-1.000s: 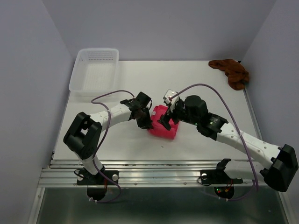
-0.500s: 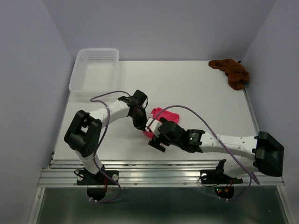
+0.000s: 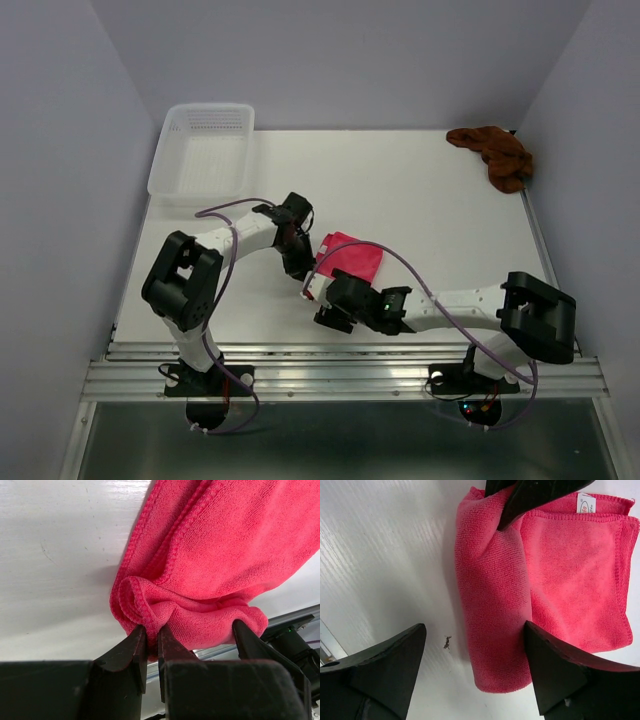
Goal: Roll the towels
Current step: Roll the towel
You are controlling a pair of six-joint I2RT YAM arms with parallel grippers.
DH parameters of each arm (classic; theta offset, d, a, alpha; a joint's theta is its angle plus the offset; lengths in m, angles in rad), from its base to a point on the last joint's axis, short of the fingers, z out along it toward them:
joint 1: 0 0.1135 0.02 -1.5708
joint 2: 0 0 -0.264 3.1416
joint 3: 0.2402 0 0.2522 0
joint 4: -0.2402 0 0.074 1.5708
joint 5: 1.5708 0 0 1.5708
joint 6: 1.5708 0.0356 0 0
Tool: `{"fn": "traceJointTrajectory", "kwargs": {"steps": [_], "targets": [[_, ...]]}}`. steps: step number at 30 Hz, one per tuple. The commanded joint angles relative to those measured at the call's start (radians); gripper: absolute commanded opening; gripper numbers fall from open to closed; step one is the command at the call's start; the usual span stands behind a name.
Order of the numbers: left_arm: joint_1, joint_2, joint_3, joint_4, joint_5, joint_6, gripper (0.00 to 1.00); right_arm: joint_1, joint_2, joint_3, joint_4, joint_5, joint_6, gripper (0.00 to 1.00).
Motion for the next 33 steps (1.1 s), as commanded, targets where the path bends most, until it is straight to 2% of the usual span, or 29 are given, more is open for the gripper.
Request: {"fn": "traceJointTrajectory", "kwargs": {"steps": [1, 2, 3, 5, 6, 8, 10, 11, 12, 13, 14, 19, 20, 22, 26, 33], "targets": [[0.016, -0.013, 0.008, -0.03, 0.033, 0.014, 0.01, 0.02, 0.017, -0.001, 0.043, 0.052, 0.007, 0.8], [0.02, -0.015, 0.004, -0.027, 0.04, 0.014, 0.01, 0.02, 0.019, -0.006, 0.049, 0.061, 0.009, 0.77], [0.03, -0.021, -0.001, -0.018, 0.049, 0.014, 0.01, 0.02, 0.025, -0.011, 0.056, 0.067, 0.01, 0.68], [0.034, -0.032, -0.008, -0.013, 0.058, 0.009, 0.02, 0.02, 0.033, -0.017, 0.058, 0.111, 0.026, 0.59], [0.037, -0.041, -0.011, -0.013, 0.06, 0.009, 0.08, 0.02, 0.043, -0.015, 0.056, 0.133, 0.036, 0.48], [0.043, -0.053, -0.013, -0.015, 0.052, 0.009, 0.12, 0.02, 0.051, -0.015, 0.056, 0.142, 0.053, 0.36], [0.053, -0.073, -0.024, -0.012, 0.041, 0.008, 0.3, 0.02, 0.05, -0.014, 0.058, 0.133, 0.076, 0.22], [0.057, -0.081, -0.028, -0.006, 0.044, 0.004, 0.45, 0.02, 0.043, -0.014, 0.059, 0.113, 0.087, 0.2], [0.06, -0.099, -0.034, 0.004, 0.044, -0.002, 0.53, 0.02, 0.037, -0.014, 0.059, 0.101, 0.093, 0.14], [0.063, -0.108, -0.039, 0.01, 0.037, -0.008, 0.59, 0.02, 0.028, -0.014, 0.059, 0.084, 0.105, 0.12], [0.065, -0.121, -0.044, 0.013, 0.012, -0.017, 0.72, 0.004, 0.008, -0.015, 0.059, 0.043, 0.128, 0.11], [0.086, -0.217, -0.071, 0.065, -0.034, -0.052, 0.86, -0.111, -0.062, -0.012, 0.064, -0.19, 0.213, 0.06], [0.091, -0.231, -0.076, 0.07, -0.049, -0.057, 0.88, -0.153, -0.069, -0.009, 0.063, -0.279, 0.221, 0.05], [0.108, -0.283, -0.096, 0.111, -0.077, -0.078, 0.9, -0.195, -0.079, -0.003, 0.064, -0.344, 0.263, 0.03], [0.113, -0.361, -0.182, 0.204, -0.083, -0.094, 0.98, -0.299, -0.063, 0.021, 0.066, -0.576, 0.328, 0.03], [0.1, -0.423, -0.286, 0.378, -0.043, -0.091, 0.99, -0.427, 0.034, 0.067, 0.066, -0.784, 0.464, 0.01]]}}
